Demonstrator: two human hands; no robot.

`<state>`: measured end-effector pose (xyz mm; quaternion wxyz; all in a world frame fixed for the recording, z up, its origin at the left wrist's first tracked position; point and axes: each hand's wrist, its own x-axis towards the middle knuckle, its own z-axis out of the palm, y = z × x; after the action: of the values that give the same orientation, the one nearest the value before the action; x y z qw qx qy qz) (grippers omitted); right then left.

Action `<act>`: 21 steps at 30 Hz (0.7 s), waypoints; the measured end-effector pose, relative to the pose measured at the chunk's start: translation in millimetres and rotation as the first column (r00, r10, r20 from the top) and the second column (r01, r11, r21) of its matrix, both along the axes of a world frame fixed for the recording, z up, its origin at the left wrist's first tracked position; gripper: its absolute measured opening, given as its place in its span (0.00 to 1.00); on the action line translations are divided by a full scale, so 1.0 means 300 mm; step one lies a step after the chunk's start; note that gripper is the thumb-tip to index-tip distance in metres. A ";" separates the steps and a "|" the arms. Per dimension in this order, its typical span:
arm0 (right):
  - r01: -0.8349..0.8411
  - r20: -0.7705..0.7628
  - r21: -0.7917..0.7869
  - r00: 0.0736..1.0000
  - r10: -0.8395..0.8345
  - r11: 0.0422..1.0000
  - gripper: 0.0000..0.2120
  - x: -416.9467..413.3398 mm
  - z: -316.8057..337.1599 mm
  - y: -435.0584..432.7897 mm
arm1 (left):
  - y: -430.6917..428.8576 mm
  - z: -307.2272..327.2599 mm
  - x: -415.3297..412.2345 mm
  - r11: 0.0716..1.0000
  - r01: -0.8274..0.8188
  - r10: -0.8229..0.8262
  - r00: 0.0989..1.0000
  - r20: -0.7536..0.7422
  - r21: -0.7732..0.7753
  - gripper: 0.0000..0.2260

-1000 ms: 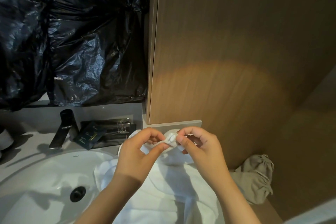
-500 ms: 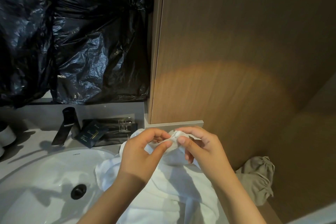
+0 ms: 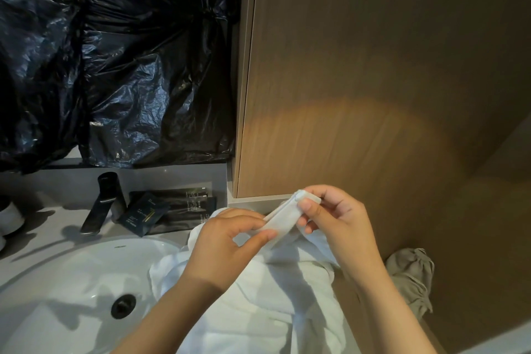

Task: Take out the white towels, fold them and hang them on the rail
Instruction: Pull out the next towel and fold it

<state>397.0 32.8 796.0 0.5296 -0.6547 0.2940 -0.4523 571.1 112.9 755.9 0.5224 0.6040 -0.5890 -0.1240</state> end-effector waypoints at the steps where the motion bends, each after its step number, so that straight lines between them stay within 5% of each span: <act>1: 0.012 0.013 -0.006 1.000 -0.011 1.000 0.03 -0.007 0.014 -0.011 | -0.005 -0.006 0.014 1.000 -0.001 0.000 1.000 0.021 0.016 0.01; 7: 0.097 0.022 -0.147 0.995 -0.095 0.984 0.04 -0.032 0.147 -0.097 | -0.047 -0.033 0.084 0.994 0.001 -0.013 0.994 0.107 0.106 0.05; 21: 0.269 0.006 -0.429 0.956 -0.295 0.862 0.11 -0.013 0.489 -0.253 | -0.174 0.033 0.130 0.996 -0.022 0.029 0.996 -0.081 0.084 0.09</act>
<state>393.2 -43.2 942.6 0.2934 -0.7173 0.2964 -0.5581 610.1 60.6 765.7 0.5220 0.6271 -0.5536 -0.1666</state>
